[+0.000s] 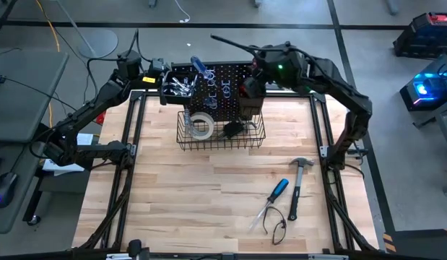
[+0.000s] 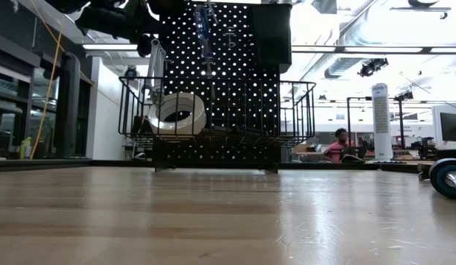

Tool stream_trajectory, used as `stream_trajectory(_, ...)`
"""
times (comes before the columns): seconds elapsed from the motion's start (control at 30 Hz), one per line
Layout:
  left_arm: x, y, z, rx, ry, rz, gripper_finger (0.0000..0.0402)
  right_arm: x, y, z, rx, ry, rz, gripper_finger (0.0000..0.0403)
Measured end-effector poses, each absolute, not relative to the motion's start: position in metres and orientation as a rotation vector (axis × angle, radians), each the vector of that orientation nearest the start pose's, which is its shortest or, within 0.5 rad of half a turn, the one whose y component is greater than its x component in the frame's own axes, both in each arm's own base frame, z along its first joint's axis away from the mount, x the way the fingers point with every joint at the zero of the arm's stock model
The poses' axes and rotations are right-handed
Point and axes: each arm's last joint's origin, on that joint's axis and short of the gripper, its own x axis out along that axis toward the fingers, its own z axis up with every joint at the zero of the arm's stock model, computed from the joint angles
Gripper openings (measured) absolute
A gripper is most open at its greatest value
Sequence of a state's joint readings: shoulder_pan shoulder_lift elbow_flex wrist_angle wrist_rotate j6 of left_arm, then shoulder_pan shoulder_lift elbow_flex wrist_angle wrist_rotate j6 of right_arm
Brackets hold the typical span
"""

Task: Hang tools onto peg board
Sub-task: Put the red transparent screwdriver in the right black bin on the pegboard, then hang the blue screwdriver on the peg board

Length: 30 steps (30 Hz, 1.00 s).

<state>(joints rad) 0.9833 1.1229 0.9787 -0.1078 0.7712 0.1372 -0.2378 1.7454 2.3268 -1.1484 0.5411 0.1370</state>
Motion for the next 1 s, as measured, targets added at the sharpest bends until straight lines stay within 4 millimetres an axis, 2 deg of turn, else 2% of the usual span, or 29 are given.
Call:
stream_trajectory(0.23, 0.151, 0.191, 0.343, -0.054, 0.176, 0.199, 0.0323, 0.299, -0.095, 0.494, 0.230, 0.484, -0.884, 0.0080)
stream_trajectory(0.43, 0.151, 0.191, 0.343, -0.044, 0.177, 0.198, 0.0323, 0.298, -0.095, 0.494, 0.262, 0.482, -0.881, 0.0221)
stream_trajectory(0.53, 0.151, 0.191, 0.343, -0.036, 0.178, 0.197, 0.0323, 0.298, -0.095, 0.494, 0.261, 0.485, -0.883, 0.0257)
stream_trajectory(0.7, 0.151, 0.191, 0.343, -0.035, 0.178, 0.197, 0.0323, 0.294, -0.092, 0.500, 0.238, 0.475, -0.880, 0.0261)
stream_trajectory(0.87, 0.151, 0.191, 0.343, -0.034, 0.178, 0.197, 0.0323, 0.276, -0.082, 0.515, 0.279, 0.399, -0.851, 0.0261)
stream_trajectory(1.0, 0.151, 0.191, 0.343, -0.034, 0.178, 0.197, 0.0323, 0.264, -0.066, 0.522, 0.398, 0.396, -0.690, 0.0261)
